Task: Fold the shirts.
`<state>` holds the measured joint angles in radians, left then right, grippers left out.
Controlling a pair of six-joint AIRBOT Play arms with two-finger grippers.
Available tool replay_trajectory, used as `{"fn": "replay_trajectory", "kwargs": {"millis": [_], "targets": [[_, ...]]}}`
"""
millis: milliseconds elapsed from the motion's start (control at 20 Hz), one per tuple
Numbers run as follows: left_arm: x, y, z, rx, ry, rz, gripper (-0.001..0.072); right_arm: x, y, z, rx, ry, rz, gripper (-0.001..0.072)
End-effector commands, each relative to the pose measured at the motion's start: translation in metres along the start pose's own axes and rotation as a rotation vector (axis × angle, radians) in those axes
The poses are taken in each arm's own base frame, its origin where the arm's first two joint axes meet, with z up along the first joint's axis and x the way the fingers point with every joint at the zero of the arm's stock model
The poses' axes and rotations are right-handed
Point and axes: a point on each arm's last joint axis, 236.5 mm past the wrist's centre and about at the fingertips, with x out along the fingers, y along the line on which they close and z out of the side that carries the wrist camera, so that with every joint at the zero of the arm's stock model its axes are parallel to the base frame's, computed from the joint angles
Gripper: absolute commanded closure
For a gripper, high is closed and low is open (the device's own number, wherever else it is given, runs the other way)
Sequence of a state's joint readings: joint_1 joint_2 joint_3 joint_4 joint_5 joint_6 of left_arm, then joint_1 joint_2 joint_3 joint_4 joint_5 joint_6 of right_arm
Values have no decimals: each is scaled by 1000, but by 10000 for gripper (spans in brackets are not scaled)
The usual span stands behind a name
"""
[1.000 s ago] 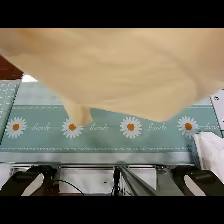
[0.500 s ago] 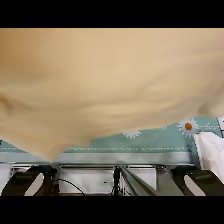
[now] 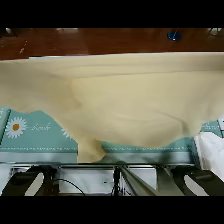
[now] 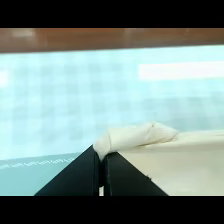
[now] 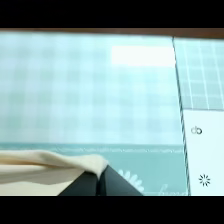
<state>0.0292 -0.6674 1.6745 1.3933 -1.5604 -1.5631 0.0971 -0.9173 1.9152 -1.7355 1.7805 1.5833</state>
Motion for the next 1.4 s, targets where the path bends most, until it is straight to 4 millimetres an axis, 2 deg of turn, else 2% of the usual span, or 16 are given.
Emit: {"fn": "replay_trajectory", "kwargs": {"millis": [0, 50, 100, 300, 450, 600, 750, 900, 1000, 1150, 1250, 1350], "targets": [[77, 14, -12, -40, 24, 1, 676, 86, -17, 10, -135, 150, -135, 699], [100, 19, -14, -41, 25, 4, 675, 109, -26, 20, -174, 158, -190, 699], [125, 25, -16, -42, 30, 9, 676, 135, -23, 31, -176, 149, -186, 699], [217, 35, -21, -120, 42, -15, 675, 226, 2, 54, -212, 131, -122, 699], [279, 30, -21, -219, 40, -72, 676, 275, 21, 62, -198, 106, -74, 699], [331, 17, -47, -213, 110, -97, 675, 309, 29, 58, -182, 119, -53, 700], [368, -5, -72, -65, 157, -130, 676, 336, 34, 57, -165, 113, -27, 699], [399, -14, -84, -8, 146, -124, 676, 362, 37, 56, -122, 103, 16, 699], [415, -18, -93, -6, 149, -124, 676, 380, 33, 41, -102, 150, 24, 699], [434, -22, -119, -9, 208, -129, 674, 400, 26, 16, -92, 240, 18, 699], [442, -25, -142, -8, 275, -137, 674, 411, 26, -5, -79, 314, 29, 699], [444, -28, -150, -8, 302, -144, 674, 414, 31, -15, -72, 349, 51, 696]]}}
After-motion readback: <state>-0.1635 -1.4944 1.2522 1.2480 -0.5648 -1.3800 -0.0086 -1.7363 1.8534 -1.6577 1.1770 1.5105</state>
